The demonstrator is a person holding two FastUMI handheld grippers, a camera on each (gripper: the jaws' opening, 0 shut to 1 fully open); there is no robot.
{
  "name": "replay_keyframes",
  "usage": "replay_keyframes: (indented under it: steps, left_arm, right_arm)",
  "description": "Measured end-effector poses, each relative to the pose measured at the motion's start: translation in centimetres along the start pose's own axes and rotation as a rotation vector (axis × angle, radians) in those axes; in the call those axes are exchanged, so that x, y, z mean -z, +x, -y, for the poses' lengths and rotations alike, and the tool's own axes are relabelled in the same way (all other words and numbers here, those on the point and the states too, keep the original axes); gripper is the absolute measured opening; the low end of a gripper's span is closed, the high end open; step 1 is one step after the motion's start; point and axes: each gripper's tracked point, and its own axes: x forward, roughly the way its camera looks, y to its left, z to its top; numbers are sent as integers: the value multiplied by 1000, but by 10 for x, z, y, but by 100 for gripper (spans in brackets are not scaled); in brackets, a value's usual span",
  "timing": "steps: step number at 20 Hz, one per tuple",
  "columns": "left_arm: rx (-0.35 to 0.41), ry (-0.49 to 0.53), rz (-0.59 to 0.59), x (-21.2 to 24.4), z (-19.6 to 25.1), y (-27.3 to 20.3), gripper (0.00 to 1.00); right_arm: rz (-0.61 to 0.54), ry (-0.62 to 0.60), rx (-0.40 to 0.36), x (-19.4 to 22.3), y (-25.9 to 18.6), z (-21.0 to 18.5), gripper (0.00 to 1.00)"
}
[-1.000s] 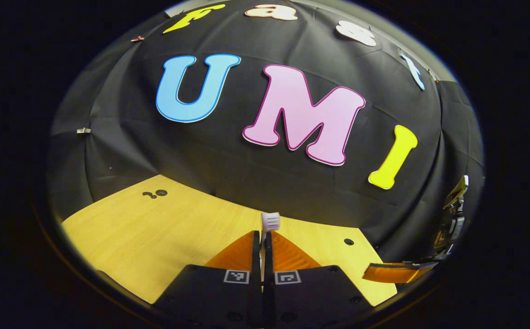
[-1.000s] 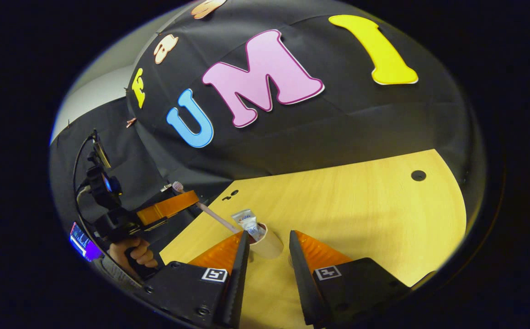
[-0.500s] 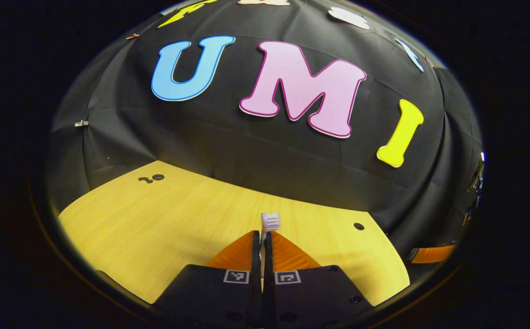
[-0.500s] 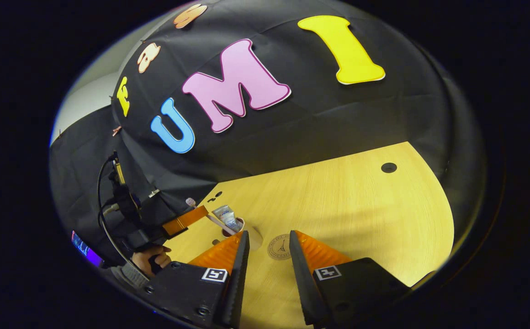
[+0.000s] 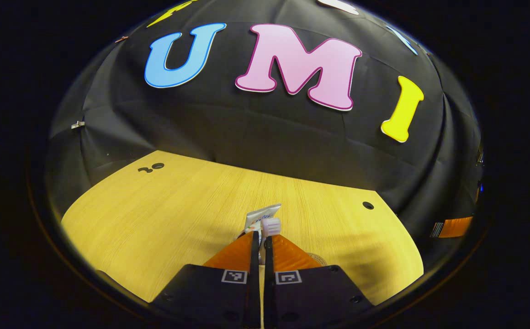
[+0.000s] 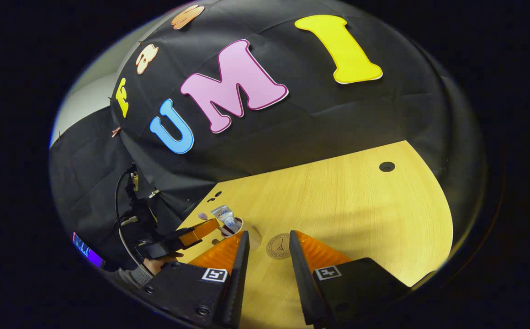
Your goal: Put the toothbrush and toothpaste on the desktop into the cup, then pick up the cup and place it on the coaster on the desktop.
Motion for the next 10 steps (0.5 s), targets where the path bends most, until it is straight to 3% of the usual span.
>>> replay_keyframes:
  steps: [1, 2, 3, 4, 7, 8, 9, 10]
  left_arm:
    - [5, -5, -5, 3, -1, 1, 8]
    - [11, -14, -10, 3, 0, 1, 20]
    - [20, -21, -17, 6, 0, 2, 14]
    - [26, -24, -27, 8, 0, 1, 24]
    - [53, -17, -53, 15, 5, -1, 36]
    - [66, -11, -57, 15, 8, -3, 51]
    - [79, -4, -63, 16, 9, -5, 43]
    - [91, 2, -74, 18, 11, -8, 51]
  right_arm:
    - [-2, 0, 2, 1, 0, 0, 54]
    - [-3, 0, 3, 1, -1, 1, 54]
    - [-4, -1, 5, 2, -2, 1, 54]
    - [-7, -1, 7, 2, -2, 2, 54]
    - [-6, 5, 9, 2, -2, 0, 54]
    - [-5, 11, 7, 1, -4, -1, 54]
    - [-4, 16, 4, 1, -4, -3, 54]
    - [-1, 18, 1, 0, -4, -4, 54]
